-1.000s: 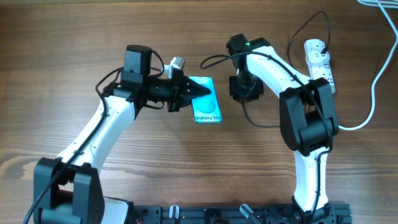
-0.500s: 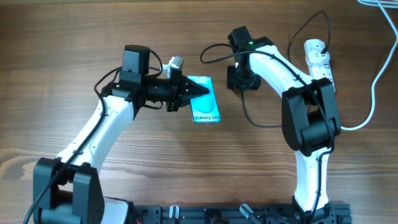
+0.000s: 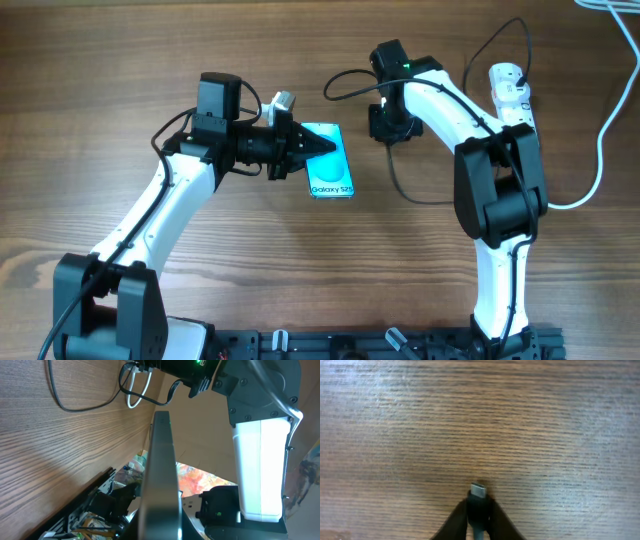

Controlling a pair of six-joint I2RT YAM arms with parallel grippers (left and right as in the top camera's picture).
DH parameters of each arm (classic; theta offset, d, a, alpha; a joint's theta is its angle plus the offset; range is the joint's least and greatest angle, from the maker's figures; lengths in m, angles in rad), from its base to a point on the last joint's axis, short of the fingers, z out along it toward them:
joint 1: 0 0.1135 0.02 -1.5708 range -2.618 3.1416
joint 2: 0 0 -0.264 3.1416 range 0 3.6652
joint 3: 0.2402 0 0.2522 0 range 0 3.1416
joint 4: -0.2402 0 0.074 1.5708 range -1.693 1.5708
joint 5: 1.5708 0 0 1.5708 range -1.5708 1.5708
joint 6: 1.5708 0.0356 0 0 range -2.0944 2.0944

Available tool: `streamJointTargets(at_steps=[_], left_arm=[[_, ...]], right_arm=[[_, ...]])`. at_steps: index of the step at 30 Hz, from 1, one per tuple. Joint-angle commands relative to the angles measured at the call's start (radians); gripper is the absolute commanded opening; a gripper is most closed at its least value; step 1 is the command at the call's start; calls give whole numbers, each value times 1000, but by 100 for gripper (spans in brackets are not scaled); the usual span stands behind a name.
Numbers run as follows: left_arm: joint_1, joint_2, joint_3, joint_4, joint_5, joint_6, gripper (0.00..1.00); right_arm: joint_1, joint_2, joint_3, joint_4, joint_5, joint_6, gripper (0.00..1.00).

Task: Plug charger to phone and switch on socket
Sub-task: 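Lift the cable plug with the right gripper toward the phone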

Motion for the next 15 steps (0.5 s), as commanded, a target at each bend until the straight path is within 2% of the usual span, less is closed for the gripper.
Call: streamJointTargets(at_steps=[1, 15], left_arm=[[5, -20, 16, 2, 39, 20, 4], [5, -20, 16, 2, 39, 20, 4]], right_arm=[[13, 151, -71, 6, -112, -59, 4], [19, 155, -81, 54, -112, -65, 4]])
